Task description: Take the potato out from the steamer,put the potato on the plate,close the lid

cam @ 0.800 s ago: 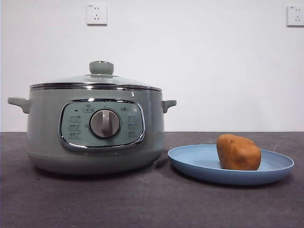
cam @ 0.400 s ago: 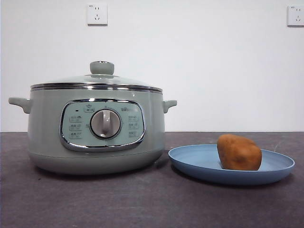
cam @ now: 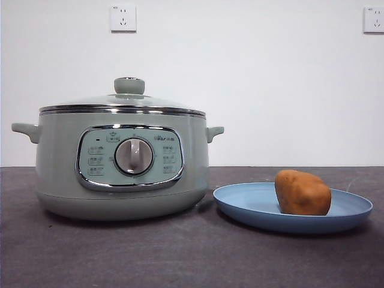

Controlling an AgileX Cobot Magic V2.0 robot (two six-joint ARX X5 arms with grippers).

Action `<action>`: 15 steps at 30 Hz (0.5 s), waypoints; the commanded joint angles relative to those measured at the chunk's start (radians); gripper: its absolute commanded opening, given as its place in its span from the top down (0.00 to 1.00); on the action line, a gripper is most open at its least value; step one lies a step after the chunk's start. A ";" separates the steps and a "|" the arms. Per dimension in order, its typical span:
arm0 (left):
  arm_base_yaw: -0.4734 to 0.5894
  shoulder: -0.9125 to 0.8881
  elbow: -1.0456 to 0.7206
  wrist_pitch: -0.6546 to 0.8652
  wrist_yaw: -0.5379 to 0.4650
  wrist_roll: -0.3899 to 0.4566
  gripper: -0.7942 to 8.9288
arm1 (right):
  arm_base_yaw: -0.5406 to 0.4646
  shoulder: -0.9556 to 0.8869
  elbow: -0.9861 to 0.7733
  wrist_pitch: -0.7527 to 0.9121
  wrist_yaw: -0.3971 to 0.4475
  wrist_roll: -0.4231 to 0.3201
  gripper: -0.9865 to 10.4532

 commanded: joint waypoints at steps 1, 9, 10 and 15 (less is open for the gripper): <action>0.003 -0.001 -0.013 0.000 -0.001 -0.003 0.92 | 0.003 -0.029 -0.010 -0.031 0.025 0.017 0.91; 0.003 -0.001 -0.013 0.000 -0.001 -0.003 0.92 | 0.008 -0.087 -0.013 -0.138 0.054 0.018 0.91; 0.003 -0.001 -0.013 0.000 -0.001 -0.003 0.92 | 0.009 -0.092 -0.013 -0.142 0.053 0.018 0.91; 0.003 -0.001 -0.013 0.000 -0.001 -0.003 0.92 | 0.016 -0.129 -0.038 -0.164 0.055 0.025 0.91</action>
